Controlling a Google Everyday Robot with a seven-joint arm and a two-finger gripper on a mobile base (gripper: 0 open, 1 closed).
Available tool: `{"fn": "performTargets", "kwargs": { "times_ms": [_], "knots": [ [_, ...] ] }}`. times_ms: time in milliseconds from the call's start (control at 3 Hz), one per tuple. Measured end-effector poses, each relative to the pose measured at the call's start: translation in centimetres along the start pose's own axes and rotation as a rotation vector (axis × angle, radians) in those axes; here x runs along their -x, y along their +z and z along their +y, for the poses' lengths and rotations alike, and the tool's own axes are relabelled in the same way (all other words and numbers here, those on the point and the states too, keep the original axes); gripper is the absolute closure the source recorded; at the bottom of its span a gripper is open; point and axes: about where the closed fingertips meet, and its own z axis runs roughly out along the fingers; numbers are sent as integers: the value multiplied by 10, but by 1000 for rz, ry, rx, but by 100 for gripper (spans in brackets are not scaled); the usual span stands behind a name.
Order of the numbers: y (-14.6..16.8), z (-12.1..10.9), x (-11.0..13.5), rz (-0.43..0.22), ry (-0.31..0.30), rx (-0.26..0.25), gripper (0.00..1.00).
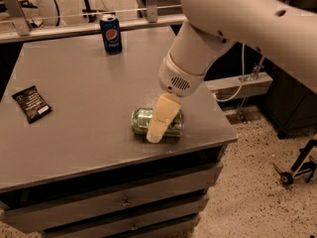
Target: Place green can upright
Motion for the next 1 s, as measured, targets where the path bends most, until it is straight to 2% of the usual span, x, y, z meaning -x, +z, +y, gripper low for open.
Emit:
{"fn": "performTargets", "kwargs": {
  "times_ms": [333,667,1000],
  "knots": [
    [16,9,9,-7,-8,19,15],
    [28,15,15,-4,-21,20,39],
    [33,10,16,0,-28,0,70]
  ]
}}
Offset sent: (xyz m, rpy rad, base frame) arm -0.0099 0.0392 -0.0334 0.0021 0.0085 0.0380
